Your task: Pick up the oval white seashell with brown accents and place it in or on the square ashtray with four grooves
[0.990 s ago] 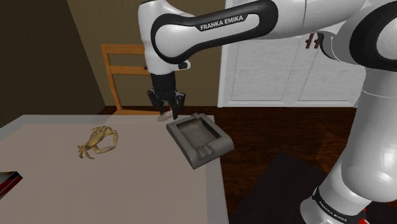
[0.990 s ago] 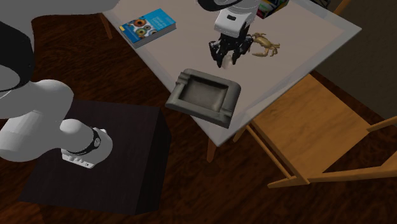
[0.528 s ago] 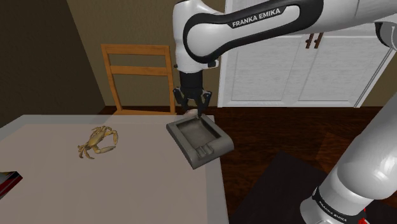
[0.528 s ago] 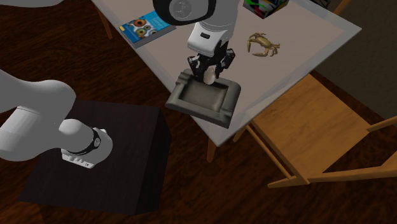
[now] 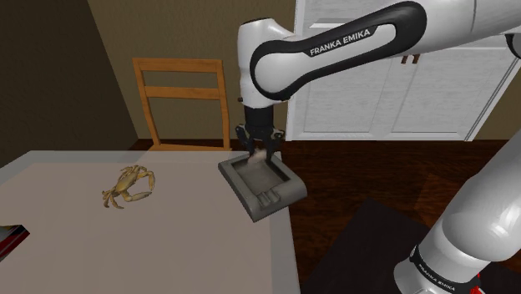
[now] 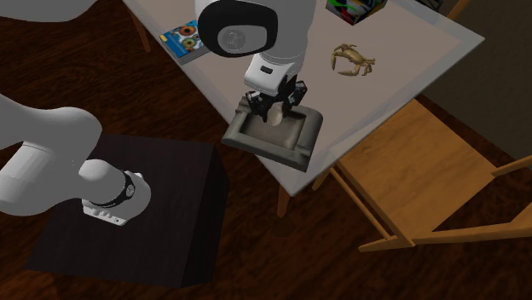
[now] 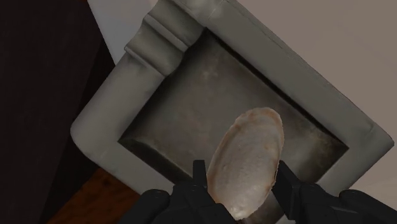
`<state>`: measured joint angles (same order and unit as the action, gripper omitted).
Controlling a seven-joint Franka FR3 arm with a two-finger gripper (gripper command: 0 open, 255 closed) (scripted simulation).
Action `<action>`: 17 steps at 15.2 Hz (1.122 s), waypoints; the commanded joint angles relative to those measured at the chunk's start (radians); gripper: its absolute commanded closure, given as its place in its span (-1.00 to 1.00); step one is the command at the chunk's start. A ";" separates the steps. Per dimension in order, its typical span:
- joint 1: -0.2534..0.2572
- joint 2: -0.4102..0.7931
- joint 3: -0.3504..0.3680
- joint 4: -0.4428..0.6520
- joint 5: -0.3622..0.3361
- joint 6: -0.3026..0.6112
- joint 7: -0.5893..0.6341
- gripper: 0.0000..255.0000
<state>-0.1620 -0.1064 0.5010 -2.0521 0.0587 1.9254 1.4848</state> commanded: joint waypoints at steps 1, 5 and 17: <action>0.000 0.008 0.001 -0.021 -0.003 0.028 0.002 1.00; 0.001 0.025 0.005 -0.059 -0.010 0.082 0.007 1.00; 0.001 0.031 0.006 -0.072 -0.013 0.100 0.010 -1.00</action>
<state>-0.1605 -0.0751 0.5072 -2.1238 0.0454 2.0255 1.4945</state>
